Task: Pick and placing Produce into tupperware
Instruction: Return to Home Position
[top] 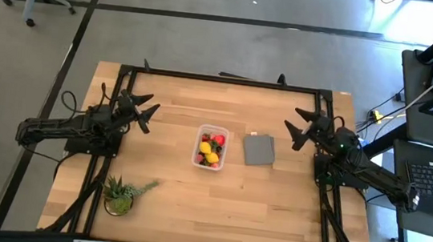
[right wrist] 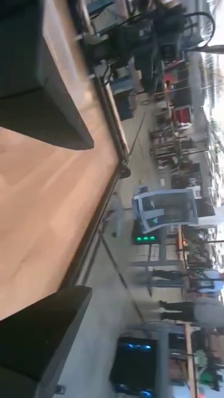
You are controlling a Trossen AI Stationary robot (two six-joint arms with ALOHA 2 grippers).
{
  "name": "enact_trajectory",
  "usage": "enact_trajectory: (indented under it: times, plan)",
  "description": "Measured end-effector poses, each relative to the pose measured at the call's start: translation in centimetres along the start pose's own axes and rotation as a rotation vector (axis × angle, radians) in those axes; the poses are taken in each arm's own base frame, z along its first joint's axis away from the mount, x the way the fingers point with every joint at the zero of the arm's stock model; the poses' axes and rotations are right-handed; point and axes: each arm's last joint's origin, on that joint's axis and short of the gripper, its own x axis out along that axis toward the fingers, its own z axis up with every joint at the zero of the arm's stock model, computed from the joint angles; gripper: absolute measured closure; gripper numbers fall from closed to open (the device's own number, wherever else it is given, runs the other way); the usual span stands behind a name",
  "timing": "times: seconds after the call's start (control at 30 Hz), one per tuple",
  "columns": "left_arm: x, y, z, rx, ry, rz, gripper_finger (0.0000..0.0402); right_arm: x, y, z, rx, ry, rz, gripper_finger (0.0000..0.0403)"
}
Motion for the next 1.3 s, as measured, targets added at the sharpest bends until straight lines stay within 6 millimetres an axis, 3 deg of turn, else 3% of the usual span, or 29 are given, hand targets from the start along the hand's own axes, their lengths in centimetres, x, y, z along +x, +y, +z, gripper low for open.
enact_trajectory:
  times: [0.2, 1.3]
  plan:
    - [0.0, 0.0, 0.0, 0.0, 0.0, -0.001, 0.0182, 0.02, 0.0, -0.05, -0.133, 0.007, 0.0, 0.0026]
    - [0.0, 0.0, 0.0, -0.002, 0.0, -0.001, 0.0182, 0.02, 0.0, -0.03, -0.106, 0.006, 0.0, 0.0026]
